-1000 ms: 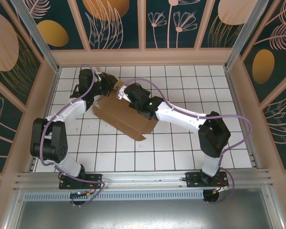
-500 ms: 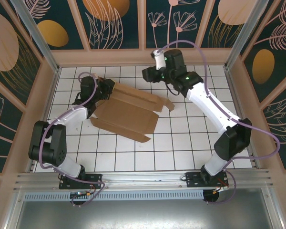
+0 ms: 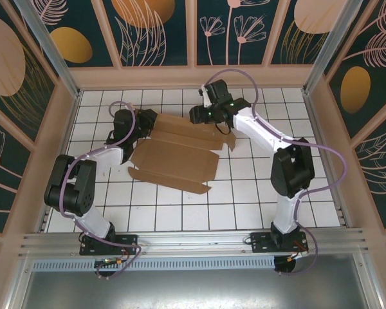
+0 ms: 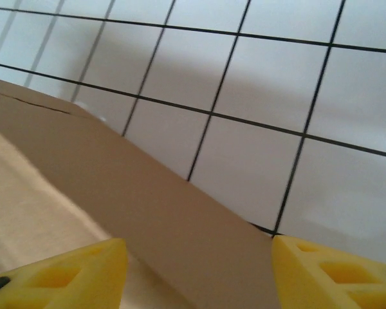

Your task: Fold the paper box

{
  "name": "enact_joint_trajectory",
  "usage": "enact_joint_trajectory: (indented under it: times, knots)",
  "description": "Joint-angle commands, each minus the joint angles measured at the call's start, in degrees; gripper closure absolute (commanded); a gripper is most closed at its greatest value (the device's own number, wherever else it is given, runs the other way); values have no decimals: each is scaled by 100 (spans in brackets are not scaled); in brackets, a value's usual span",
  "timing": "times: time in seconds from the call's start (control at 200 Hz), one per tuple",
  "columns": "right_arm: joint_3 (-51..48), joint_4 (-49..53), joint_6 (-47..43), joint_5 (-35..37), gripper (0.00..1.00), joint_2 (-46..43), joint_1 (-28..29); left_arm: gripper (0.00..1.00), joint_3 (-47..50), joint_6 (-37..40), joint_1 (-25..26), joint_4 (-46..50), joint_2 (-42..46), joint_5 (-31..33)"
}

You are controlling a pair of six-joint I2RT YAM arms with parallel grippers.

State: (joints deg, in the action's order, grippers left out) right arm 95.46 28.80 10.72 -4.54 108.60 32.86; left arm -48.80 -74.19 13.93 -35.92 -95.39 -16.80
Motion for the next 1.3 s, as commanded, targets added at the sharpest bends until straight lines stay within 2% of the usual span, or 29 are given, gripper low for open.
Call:
enact_joint_trajectory:
  times: [0.0,0.195,0.315,0.831,0.946,1.131,1.211,1.296]
  knots:
    - [179,31,-458,1134,39,29,453,81,92,276,41,-486,-3,-306]
    - [-134,-259,-857,2257,39,211,902,73,81,408,40,-590,-65,-565]
    - [-369,-464,-962,2485,39,100,959,70,113,558,30,-539,-38,-691]
    - [-544,-647,-1107,2167,42,13,880,70,197,873,-253,-894,-119,-1129]
    - [-537,-664,-1129,2061,43,3,880,77,167,904,-298,-970,-242,-1171]
    - [-460,-611,-1011,1853,43,-181,809,96,251,796,-296,-1066,-341,-899]
    - [-504,-682,-687,1306,41,-532,623,100,420,608,-297,-1057,-120,-503]
    - [-743,-956,-109,286,39,-998,310,100,529,348,-265,-613,141,76]
